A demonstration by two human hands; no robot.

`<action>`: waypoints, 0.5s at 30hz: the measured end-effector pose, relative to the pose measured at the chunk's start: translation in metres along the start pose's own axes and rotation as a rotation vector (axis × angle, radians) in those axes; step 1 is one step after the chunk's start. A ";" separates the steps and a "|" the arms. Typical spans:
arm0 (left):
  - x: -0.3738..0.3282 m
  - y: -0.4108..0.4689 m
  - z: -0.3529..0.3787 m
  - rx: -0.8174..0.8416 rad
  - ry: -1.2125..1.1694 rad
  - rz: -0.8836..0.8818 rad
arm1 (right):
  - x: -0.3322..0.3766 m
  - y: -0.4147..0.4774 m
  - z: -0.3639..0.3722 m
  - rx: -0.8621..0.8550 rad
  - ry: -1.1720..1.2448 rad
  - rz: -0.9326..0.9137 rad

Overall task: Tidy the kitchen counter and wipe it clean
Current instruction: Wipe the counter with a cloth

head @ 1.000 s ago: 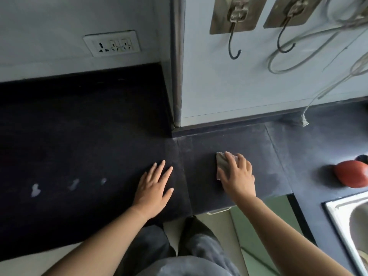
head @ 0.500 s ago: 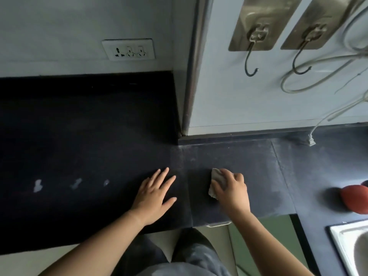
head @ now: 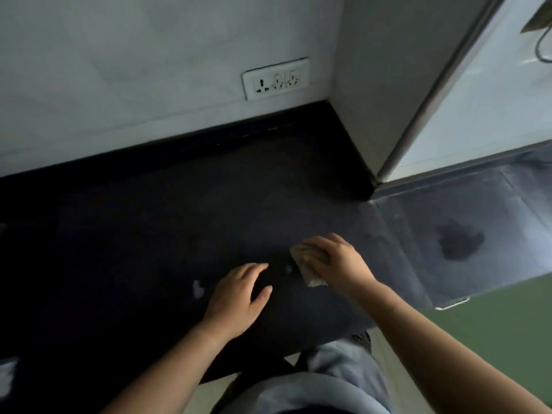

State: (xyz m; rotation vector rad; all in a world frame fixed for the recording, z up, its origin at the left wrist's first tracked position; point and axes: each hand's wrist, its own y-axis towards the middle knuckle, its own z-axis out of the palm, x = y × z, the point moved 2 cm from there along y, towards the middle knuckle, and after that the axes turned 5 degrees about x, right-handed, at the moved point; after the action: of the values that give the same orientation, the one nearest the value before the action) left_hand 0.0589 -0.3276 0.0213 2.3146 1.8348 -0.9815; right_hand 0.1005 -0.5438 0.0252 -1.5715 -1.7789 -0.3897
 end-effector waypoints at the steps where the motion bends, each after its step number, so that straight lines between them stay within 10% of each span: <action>1: 0.014 -0.006 -0.006 0.002 0.027 -0.001 | 0.004 0.007 0.005 -0.070 -0.005 0.003; 15: 0.151 -0.056 -0.014 -0.030 0.253 -0.133 | 0.033 -0.018 0.090 -0.271 -0.249 0.247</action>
State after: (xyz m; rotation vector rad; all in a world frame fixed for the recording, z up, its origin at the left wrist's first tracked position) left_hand 0.0313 -0.1737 -0.0216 2.4220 2.1027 -0.6916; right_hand 0.0559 -0.4650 -0.0103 -2.0834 -1.7383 -0.3374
